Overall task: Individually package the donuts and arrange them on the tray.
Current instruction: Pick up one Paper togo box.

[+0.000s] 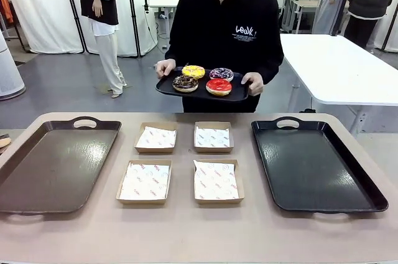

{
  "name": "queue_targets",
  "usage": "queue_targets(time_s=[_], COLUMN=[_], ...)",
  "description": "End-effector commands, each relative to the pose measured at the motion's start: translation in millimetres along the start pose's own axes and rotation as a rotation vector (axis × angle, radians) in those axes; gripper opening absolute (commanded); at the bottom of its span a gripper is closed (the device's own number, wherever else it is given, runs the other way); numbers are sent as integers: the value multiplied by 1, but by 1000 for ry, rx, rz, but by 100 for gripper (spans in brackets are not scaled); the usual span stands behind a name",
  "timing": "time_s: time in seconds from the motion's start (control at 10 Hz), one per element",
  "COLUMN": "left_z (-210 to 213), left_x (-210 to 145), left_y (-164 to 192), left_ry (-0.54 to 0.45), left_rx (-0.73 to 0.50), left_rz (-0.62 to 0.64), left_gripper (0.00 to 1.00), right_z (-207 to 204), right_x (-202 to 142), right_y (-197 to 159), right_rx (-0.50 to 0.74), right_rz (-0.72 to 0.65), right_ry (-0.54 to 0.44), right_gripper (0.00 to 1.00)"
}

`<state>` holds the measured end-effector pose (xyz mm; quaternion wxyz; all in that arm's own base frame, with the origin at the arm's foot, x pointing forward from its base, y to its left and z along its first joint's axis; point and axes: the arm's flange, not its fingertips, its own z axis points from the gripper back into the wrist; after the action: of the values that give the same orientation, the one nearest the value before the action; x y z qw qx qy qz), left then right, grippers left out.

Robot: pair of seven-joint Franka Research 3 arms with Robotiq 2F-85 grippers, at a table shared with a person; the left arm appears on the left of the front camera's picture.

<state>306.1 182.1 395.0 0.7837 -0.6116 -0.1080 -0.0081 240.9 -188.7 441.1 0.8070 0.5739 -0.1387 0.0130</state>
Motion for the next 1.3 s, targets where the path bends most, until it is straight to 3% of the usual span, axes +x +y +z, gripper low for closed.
queue_targets(time_s=[0.0,0.1,1.2], left_z=[11,0,0], left_x=[2,0,0], left_y=[2,0,0], left_ry=[9,0,0], left_rx=[51,0,0], left_rz=[-25,0,0], left_gripper=[100,100,100], right_z=[4,0,0], right_x=[0,0,0], right_y=[4,0,0], right_rx=[43,0,0], right_rz=[45,0,0], right_ry=[-5,0,0], right_gripper=[100,100,100])
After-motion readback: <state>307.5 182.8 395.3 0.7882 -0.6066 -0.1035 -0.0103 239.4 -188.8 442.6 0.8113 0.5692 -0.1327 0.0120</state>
